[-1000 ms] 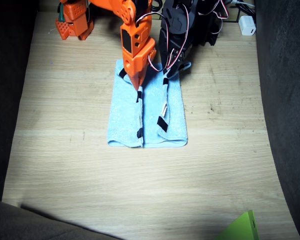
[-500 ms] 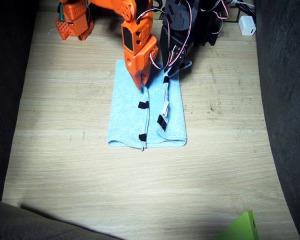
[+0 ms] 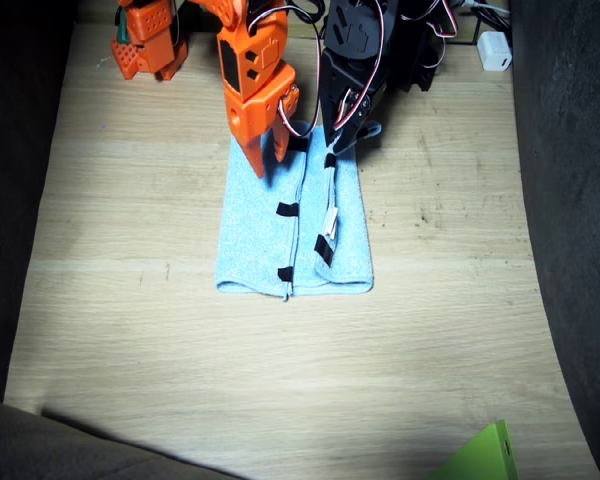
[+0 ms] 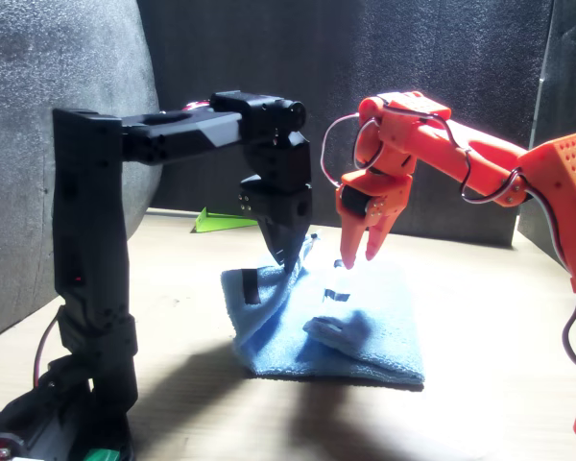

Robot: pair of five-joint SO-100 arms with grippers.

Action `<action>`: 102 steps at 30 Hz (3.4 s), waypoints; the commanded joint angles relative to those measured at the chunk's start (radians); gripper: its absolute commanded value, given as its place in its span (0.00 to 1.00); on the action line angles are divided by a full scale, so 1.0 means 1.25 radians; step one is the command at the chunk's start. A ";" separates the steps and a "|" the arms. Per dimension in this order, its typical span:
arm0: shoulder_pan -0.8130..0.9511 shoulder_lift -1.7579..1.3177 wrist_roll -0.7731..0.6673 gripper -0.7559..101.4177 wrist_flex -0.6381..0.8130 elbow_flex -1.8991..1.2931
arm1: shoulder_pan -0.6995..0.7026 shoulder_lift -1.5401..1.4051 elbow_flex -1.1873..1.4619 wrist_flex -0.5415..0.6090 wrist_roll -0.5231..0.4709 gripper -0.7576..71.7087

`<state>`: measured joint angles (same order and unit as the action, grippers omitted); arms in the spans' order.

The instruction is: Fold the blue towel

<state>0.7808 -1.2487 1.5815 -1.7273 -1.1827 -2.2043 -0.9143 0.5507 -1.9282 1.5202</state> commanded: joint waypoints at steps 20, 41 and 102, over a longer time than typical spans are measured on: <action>-0.096 0.421 -0.012 0.12 -0.263 0.680 | 0.175 -0.298 0.258 0.002 -0.071 0.34; 0.142 0.156 0.070 0.01 -0.248 0.484 | 0.194 -0.288 0.261 0.006 -0.083 0.31; 0.698 -0.666 0.001 0.00 0.400 -0.695 | 0.544 -0.924 1.204 0.513 -0.153 0.01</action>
<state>1.6107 -1.9359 1.6230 -1.3284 -1.8638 -1.5463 -1.8761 1.8484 -1.3867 1.3438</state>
